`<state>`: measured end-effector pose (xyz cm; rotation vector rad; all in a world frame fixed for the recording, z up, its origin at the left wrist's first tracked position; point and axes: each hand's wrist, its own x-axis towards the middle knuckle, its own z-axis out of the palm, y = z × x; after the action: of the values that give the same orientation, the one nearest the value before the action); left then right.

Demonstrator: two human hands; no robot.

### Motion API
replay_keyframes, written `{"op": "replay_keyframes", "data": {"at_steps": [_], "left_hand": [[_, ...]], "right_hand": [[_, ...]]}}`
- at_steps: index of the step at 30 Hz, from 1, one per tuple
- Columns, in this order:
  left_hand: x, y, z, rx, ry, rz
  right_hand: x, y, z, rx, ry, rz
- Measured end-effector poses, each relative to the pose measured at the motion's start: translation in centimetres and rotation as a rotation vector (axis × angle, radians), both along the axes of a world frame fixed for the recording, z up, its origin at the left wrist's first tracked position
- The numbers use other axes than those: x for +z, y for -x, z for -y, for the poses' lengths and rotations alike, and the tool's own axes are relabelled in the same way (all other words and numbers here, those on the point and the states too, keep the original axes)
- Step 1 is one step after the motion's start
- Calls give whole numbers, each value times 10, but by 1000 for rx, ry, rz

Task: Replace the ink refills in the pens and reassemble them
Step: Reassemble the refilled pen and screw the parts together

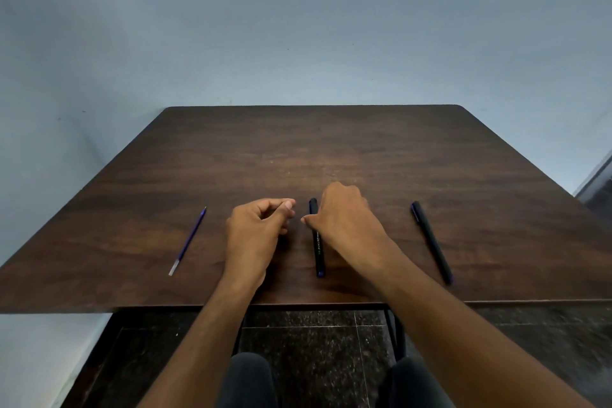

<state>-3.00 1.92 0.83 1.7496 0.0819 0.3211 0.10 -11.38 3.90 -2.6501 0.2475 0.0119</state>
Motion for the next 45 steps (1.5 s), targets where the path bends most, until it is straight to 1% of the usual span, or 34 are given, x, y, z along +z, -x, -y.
{"op": "replay_keyframes", "data": {"at_steps": [4, 8, 11, 14, 17, 20, 22, 23, 24, 27, 28, 33, 39, 45], "left_hand": [[0, 1, 0, -29, -7, 2], [-2, 0, -1, -38, -27, 14], [-1, 2, 0, -34, 45, 24], [0, 2, -1, -36, 123, 8], [3, 2, 1, -119, 234, -25], [5, 3, -3, -209, 359, -42], [5, 4, -7, -236, 390, -33], [5, 4, -8, -234, 401, -33], [5, 4, -9, -227, 414, -34], [4, 4, -7, -210, 466, -38], [4, 4, -7, -203, 479, -38], [1, 3, -7, -179, 523, -41], [1, 3, -9, -179, 522, -53], [0, 3, -9, -169, 517, -62]], "right_hand": [[-4, -2, -4, -23, 38, -52], [0, 2, -4, -8, -10, -72], [7, 11, 0, 12, -132, -84], [10, 25, 8, 72, -305, 15], [11, 39, 11, 142, -475, 63], [10, 44, 12, 194, -605, 61], [11, 44, 12, 213, -719, 10], [12, 44, 12, 223, -724, -7], [13, 44, 11, 237, -681, -2], [16, 44, 10, 306, -394, 102], [16, 45, 9, 326, -327, 125], [10, 51, 1, 301, -162, 195], [13, 56, -5, 279, -72, 185], [17, 59, -7, 249, -65, 155]]}}
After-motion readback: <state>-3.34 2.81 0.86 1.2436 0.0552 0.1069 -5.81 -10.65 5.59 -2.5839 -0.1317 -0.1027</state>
